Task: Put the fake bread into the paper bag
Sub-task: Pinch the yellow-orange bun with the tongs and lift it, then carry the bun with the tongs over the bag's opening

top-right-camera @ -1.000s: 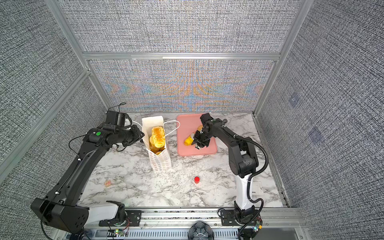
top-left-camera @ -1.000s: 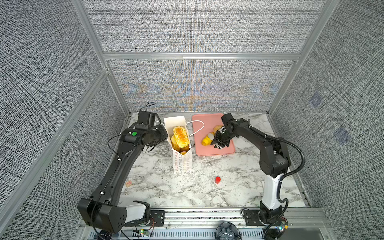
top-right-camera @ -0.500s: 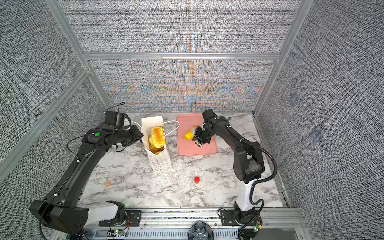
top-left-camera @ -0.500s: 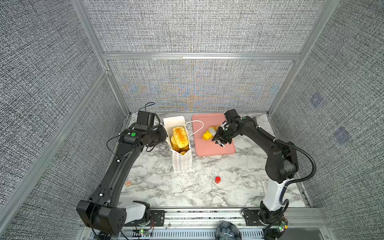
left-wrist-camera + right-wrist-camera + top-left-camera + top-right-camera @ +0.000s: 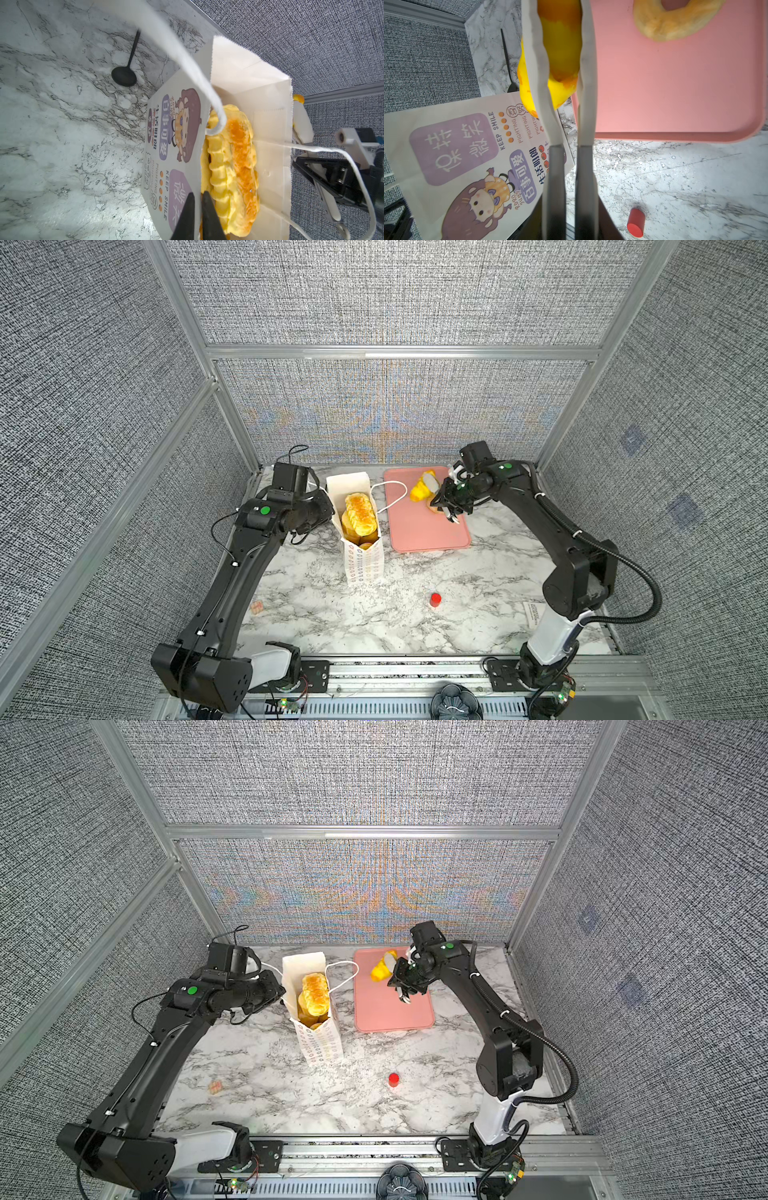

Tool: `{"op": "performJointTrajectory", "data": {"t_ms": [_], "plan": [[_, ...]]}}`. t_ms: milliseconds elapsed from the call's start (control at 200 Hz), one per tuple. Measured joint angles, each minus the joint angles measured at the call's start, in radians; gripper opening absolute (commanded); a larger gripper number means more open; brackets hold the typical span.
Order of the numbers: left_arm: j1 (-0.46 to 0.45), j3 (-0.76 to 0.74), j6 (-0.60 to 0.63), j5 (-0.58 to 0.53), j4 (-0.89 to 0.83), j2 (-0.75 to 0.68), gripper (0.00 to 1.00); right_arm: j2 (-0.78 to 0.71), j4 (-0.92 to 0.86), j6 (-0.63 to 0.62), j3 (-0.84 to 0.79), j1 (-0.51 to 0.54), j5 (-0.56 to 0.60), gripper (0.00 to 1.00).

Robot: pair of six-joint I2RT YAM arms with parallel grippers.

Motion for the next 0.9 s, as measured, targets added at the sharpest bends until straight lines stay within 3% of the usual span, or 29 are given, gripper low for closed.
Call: {"op": "performJointTrajectory", "data": {"t_ms": [595, 900], "plan": [[0.0, 0.008, 0.001, 0.001, -0.013, 0.01, 0.11, -0.115, -0.066, -0.087, 0.18, 0.027, 0.12, 0.28], [0.0, 0.013, 0.0, 0.005, -0.016, 0.015, 0.1, -0.168, -0.062, -0.188, 0.249, 0.144, 0.179, 0.29]]}}
